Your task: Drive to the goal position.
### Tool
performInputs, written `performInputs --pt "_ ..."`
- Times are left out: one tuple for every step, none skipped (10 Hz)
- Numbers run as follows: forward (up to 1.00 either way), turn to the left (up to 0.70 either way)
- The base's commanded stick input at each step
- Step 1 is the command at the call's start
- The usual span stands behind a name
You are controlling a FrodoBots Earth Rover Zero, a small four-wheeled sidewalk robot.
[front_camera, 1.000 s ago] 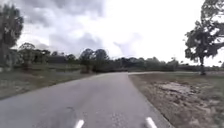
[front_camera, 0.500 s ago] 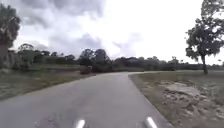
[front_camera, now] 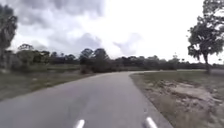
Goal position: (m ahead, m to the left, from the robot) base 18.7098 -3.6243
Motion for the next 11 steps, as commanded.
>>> performInputs --pt "0.0 0.0" --pt "0.0 0.0" --pt "0.0 0.0" --pt "0.0 0.0" --pt "0.0 0.0" --pt "0.0 0.0" --pt "0.0 0.0" --pt "0.0 0.0" --pt "0.69 0.0" --pt "0.85 0.25" --pt "0.85 0.34"
